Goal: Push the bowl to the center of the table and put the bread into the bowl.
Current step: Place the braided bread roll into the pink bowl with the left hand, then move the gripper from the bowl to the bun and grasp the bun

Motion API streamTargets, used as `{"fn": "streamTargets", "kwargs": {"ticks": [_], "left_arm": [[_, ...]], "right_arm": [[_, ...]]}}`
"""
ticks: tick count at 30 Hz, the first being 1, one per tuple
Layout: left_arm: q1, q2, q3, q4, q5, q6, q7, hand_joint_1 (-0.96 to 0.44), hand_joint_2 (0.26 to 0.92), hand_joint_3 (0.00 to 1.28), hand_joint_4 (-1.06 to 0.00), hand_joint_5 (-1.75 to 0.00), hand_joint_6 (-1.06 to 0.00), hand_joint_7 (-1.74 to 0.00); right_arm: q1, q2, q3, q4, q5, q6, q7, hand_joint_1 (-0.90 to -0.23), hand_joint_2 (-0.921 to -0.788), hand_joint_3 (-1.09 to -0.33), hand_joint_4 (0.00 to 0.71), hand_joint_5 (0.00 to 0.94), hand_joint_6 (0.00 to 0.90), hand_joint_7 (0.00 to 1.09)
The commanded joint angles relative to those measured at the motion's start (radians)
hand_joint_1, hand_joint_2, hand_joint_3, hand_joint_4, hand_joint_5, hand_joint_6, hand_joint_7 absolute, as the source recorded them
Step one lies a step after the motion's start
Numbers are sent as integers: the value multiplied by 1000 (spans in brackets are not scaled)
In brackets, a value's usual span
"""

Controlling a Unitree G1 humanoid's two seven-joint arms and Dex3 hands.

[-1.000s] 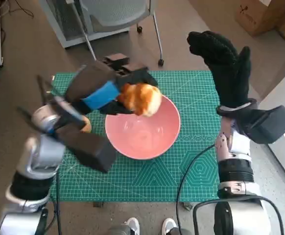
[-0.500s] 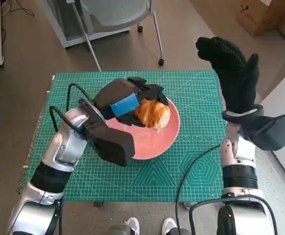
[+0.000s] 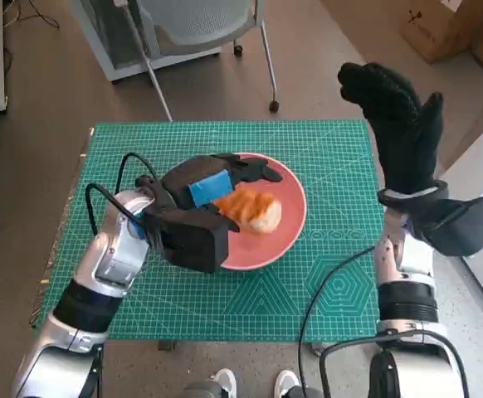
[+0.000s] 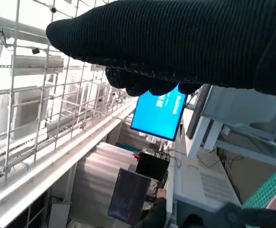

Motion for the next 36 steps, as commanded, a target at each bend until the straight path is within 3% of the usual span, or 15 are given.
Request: {"fn": "streamTargets", "kwargs": {"ticks": [1,8,13,20,36], "left_arm": [[10,21,1,-23,25,-35,38,-421,813,9,-57,-3,-91,-253],[27,22,34,-26,8,-73,99,-475,819,7,-54,-2,-92,-249],[53,36,76,-85,-2,-75,126,-462,813,2,-66,-3,-120,-218],[108,89,183,-246,-41,-31,107,-402,790,0,-90,-4,-195,-131],[203,234,405,-513,-113,120,21,-268,742,1,-120,-7,-255,-112]], "right_arm": [[-3,-5,8,27,-13,12,5,-592,-921,-505,253,0,395,5],[-21,-3,7,46,8,24,37,-603,-921,-505,247,0,400,7],[-34,-3,7,65,7,19,55,-591,-921,-506,246,0,400,6],[-50,-10,9,86,2,9,77,-584,-921,-517,243,0,383,0],[-84,-17,-13,155,14,-18,133,-601,-921,-519,247,2,378,0]]}}
